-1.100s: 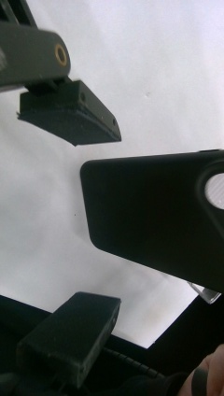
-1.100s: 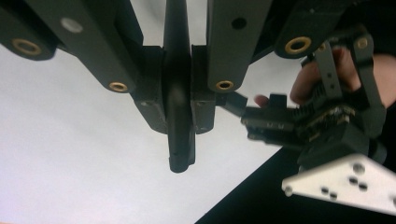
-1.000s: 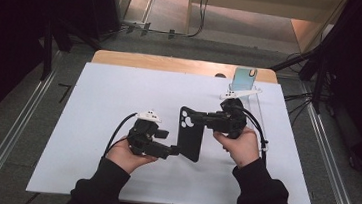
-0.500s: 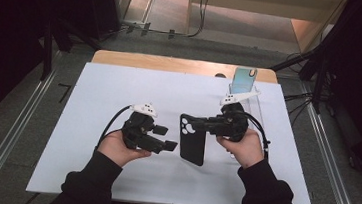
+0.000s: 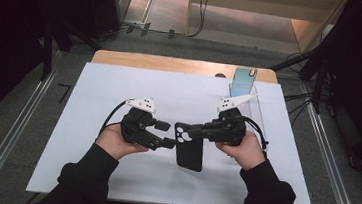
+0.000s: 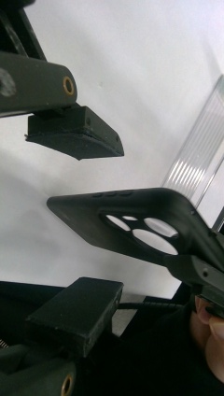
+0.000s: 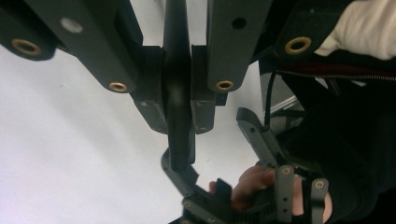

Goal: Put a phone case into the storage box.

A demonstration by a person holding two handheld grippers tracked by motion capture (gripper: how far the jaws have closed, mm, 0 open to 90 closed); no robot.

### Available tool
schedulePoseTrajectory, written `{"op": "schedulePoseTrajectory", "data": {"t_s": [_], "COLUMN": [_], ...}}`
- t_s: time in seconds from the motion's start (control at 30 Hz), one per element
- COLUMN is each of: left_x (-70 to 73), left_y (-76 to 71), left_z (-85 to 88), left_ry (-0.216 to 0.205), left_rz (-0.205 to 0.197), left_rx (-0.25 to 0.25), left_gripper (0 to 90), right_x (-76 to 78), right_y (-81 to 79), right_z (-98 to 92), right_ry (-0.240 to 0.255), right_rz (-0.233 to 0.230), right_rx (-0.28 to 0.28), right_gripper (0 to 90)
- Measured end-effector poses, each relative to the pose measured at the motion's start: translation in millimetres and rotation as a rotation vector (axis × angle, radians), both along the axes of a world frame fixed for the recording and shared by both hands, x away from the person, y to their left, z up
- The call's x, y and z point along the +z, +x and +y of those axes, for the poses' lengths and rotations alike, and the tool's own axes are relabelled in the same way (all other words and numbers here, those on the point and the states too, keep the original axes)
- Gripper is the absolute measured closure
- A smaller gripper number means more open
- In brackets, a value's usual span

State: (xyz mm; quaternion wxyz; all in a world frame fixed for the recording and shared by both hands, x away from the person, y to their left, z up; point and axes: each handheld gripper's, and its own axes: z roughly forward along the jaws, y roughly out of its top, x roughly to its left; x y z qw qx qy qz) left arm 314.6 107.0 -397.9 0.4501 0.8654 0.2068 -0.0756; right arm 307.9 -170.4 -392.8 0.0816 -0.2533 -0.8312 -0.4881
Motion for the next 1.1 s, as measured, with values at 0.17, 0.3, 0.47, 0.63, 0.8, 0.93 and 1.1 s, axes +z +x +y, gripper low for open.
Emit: {"op": "schedulePoseTrajectory", "data": {"t_s": [0.17,0.3,0.47,0.63,0.8,0.93,1.1], "left_x": [-1.7,-4.5,-6.7,-7.5,-9.2,-9.8,-9.1], "left_y": [1.9,2.4,5.0,6.4,9.1,9.3,8.8], "left_z": [-3.8,-7.4,-8.4,-6.2,-3.4,-4.9,-3.2], "left_ry": [0.0,0.009,-0.009,-0.049,-0.081,-0.075,-0.05], "left_rz": [-0.006,0.004,0.04,0.054,0.064,0.078,0.067], "left_rx": [-0.047,-0.072,-0.102,-0.145,-0.19,-0.205,-0.191], "left_gripper": [31.8,35.3,44.4,66.6,75.9,77.0,77.2], "right_x": [0.4,0.8,-1.0,-2.0,-3.1,-3.4,-2.3], "right_y": [-2.9,-4.2,-3.5,-2.3,-0.6,-0.7,-1.3], "right_z": [5.0,8.8,11.6,11.8,9.2,8.0,7.9], "right_ry": [0.011,0.031,0.057,0.074,0.096,0.101,0.1], "right_rz": [-0.001,0.003,0.024,0.027,0.03,0.037,0.02], "right_rx": [0.045,0.071,0.092,0.093,0.104,0.095,0.045], "right_gripper": [76.8,76.8,76.8,76.8,75.3,72.6,55.9]}}
